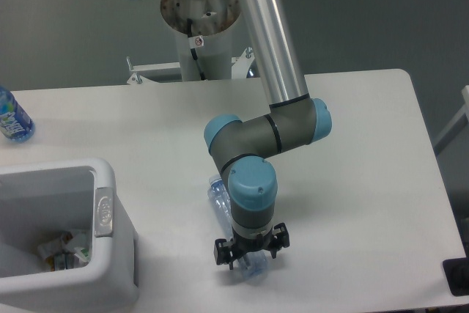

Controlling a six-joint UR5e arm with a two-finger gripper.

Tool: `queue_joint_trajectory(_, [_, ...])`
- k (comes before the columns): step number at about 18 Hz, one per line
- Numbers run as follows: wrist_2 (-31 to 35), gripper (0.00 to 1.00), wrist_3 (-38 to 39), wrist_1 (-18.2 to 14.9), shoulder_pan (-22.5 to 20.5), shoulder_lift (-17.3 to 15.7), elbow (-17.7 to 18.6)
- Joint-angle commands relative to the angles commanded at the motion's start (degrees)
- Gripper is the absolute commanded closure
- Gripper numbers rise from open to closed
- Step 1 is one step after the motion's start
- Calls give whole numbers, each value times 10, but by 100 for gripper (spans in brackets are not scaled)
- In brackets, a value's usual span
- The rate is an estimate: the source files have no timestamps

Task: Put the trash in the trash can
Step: 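Lower the gripper onto the bottle's cap end and close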

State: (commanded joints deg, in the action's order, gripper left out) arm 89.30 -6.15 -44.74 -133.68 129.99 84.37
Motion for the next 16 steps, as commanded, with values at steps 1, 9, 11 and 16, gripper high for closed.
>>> queue_joint_trajectory(1, [0,16,1,0,1,-1,1])
queue_joint_trajectory(9, [1,40,-1,-2,1,-10,9])
queue_joint_trajectory(11, [0,43,-1,-1,1,-11,11])
queue_joint_trajectory(16, [-1,45,-7,-1,1,-22,12])
